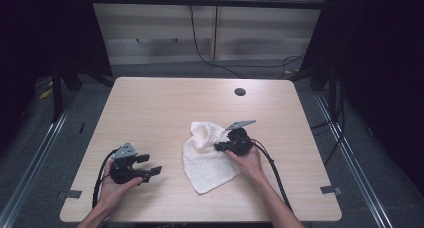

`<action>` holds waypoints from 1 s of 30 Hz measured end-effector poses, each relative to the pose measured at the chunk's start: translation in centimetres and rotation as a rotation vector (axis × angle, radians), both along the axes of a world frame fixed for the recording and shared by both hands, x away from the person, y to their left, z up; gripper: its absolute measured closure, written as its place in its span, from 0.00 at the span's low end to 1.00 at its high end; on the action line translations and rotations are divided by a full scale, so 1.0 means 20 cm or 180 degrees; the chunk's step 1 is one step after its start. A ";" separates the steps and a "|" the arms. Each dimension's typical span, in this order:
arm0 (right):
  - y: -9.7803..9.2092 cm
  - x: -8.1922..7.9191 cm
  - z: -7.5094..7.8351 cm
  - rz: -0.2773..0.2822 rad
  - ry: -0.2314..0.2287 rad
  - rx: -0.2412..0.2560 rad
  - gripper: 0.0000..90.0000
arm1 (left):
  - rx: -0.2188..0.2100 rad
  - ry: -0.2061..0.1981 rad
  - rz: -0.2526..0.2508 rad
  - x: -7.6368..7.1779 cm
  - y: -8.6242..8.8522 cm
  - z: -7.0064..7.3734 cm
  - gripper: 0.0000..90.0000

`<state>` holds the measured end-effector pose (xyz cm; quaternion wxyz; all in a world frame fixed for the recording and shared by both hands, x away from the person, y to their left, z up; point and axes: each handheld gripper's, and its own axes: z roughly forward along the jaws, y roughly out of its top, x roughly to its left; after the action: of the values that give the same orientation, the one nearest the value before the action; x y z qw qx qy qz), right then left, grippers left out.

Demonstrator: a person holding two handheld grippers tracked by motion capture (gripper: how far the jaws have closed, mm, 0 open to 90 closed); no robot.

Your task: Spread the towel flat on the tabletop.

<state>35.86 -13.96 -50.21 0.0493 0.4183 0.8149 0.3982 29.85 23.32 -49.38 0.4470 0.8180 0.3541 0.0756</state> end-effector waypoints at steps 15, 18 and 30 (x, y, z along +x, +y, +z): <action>0.18 0.07 0.00 -0.0014 -0.0040 -0.0096 0.84 | 0.0001 -0.0018 -0.0075 -0.02 -0.02 0.00 0.42; 0.17 0.06 0.03 -0.0029 -0.0089 -0.0027 0.73 | -0.0036 0.0048 -0.0085 -0.01 -0.01 0.00 0.41; -0.21 -0.09 0.24 -0.0243 -0.0325 0.0154 0.54 | -0.0207 -0.0027 -0.0292 -0.07 -0.06 0.05 0.44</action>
<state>33.98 -18.24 -45.49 0.0958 0.4293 0.7849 0.4365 28.43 22.12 -48.47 0.4778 0.8181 0.3166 0.0470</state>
